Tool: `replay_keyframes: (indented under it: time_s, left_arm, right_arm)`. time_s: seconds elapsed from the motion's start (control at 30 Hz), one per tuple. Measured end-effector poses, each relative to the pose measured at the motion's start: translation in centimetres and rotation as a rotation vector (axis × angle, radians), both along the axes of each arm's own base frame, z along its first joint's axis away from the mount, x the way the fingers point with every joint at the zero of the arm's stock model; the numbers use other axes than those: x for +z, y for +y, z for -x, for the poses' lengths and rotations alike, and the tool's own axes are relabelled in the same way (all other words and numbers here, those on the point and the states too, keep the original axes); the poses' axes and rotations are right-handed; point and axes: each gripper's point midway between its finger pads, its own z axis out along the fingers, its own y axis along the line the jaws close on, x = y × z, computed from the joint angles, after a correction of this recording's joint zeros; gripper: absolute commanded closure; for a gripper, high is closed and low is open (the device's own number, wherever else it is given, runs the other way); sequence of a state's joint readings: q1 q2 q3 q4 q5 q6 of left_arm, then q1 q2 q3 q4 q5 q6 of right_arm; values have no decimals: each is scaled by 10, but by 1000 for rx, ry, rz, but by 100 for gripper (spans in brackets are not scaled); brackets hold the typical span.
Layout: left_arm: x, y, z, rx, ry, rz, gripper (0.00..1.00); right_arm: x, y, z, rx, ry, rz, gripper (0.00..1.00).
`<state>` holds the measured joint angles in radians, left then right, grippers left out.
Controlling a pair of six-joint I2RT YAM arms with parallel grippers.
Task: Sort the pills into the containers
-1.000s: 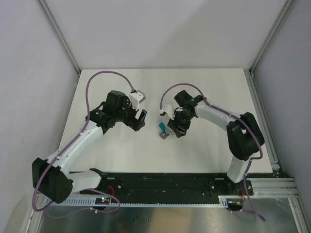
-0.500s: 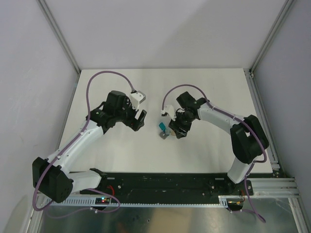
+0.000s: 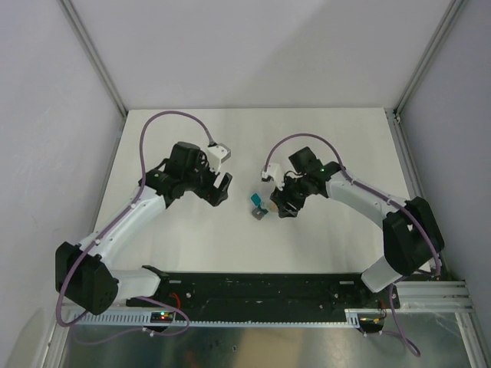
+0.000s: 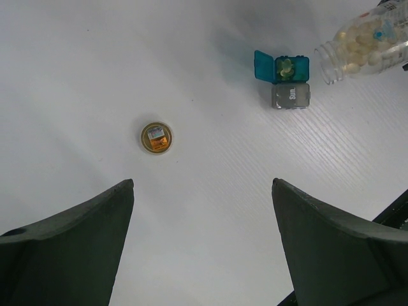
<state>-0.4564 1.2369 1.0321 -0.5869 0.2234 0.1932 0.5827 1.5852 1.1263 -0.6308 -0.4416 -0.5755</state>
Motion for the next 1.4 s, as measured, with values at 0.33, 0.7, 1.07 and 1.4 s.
replay_keyframes:
  time_s: [0.33, 0.7, 1.07, 1.4]
  left_arm:
    - [18, -8, -12, -20, -3, 66, 8]
    - [57, -40, -25, -84, 14, 214, 9]
    - [119, -107, -34, -148, 135, 476, 11]
    - [140, -128, -14, -168, 193, 574, 11]
  right_arm:
    - [60, 8, 6, -25, -113, -205, 100]
    - [192, 15, 18, -23, -362, -558, 100]
    - [236, 24, 19, -13, -360, -663, 100]
    - [232, 22, 14, -29, -349, -657, 100]
